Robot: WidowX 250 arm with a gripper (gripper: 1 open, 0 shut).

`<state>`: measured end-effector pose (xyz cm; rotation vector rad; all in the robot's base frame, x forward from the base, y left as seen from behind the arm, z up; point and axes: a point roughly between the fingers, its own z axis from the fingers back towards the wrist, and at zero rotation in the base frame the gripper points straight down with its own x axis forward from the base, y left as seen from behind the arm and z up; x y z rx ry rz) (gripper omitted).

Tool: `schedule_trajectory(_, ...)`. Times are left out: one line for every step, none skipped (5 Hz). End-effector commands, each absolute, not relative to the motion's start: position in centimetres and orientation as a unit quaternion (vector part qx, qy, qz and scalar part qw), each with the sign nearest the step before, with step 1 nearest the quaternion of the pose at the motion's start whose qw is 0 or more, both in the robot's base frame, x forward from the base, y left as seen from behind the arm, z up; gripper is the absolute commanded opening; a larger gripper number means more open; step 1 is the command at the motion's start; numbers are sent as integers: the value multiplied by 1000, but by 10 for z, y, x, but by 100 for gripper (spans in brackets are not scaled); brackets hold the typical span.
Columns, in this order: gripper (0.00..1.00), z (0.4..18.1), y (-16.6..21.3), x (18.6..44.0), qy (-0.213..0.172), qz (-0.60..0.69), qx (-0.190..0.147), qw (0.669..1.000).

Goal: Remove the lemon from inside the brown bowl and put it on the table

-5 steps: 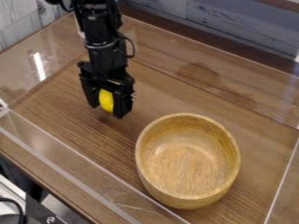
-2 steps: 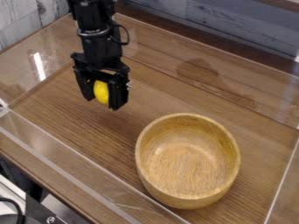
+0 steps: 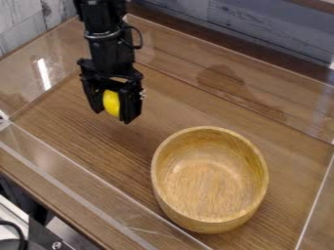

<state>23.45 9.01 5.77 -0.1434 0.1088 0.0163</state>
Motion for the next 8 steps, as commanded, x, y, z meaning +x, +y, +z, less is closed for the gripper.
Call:
schedule_trajectory(100, 80, 98, 245, 14, 13, -56, 998)
schedule_trajectory(100, 81, 97, 244, 18, 14, -58, 998)
schedule_trajectory(100, 81, 97, 243, 22, 14, -59, 998)
schedule_trajectory(100, 80, 96, 242, 26, 14, -60, 998)
schedule_trajectory(100, 79, 96, 241, 30, 13, -61, 998)
schedule_trajectory(100, 78, 95, 240, 33, 13, -62, 997)
schedule_trajectory(100, 77, 95, 239, 36, 13, -63, 997)
schedule_trajectory(100, 76, 94, 238, 40, 13, -63, 997)
